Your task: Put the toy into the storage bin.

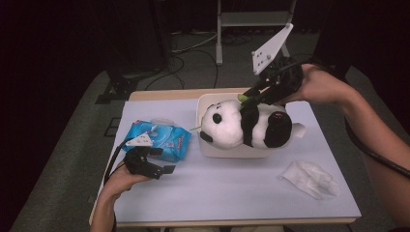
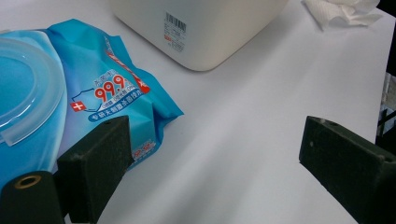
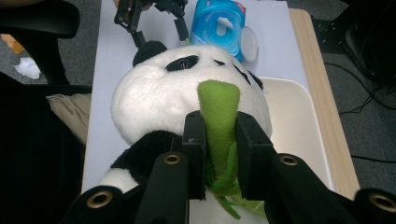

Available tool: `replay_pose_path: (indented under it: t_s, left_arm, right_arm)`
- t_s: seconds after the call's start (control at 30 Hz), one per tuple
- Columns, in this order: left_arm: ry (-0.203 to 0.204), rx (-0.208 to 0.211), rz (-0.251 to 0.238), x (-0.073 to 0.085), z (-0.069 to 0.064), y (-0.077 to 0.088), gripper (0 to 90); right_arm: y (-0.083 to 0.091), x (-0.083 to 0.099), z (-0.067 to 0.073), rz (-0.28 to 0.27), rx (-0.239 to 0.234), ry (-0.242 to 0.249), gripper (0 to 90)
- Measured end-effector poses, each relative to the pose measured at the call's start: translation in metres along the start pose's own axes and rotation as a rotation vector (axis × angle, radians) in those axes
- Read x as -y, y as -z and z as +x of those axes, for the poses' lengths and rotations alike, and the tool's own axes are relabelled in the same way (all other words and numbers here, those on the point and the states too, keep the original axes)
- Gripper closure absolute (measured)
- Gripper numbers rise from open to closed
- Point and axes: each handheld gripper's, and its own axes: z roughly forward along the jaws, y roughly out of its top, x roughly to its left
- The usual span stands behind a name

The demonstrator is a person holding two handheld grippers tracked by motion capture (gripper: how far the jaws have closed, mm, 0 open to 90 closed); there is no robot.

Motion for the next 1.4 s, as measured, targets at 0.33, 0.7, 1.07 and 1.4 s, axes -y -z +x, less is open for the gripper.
replay_pose_path:
  t_s: [0.33, 0.7, 1.07, 1.4]
  left_arm:
    - [0.011, 0.001, 0.002, 0.002, 0.002, -0.001, 9.0]
    - [0.025, 0.003, 0.002, 0.005, 0.005, -0.002, 9.0]
    - [0.032, 0.001, 0.005, 0.007, 0.007, -0.001, 9.0]
    - [0.039, -0.003, 0.003, 0.008, 0.008, 0.0, 9.0]
  right_arm:
    - [-0.006, -0.008, -0.02, 0.013, 0.002, -0.001, 75.0]
    - [-0.016, -0.006, -0.043, 0.025, 0.007, -0.027, 75.1]
    - [-0.026, 0.0, -0.065, 0.035, -0.001, -0.058, 75.2]
    - [-0.041, 0.01, -0.086, 0.048, -0.038, -0.097, 75.1]
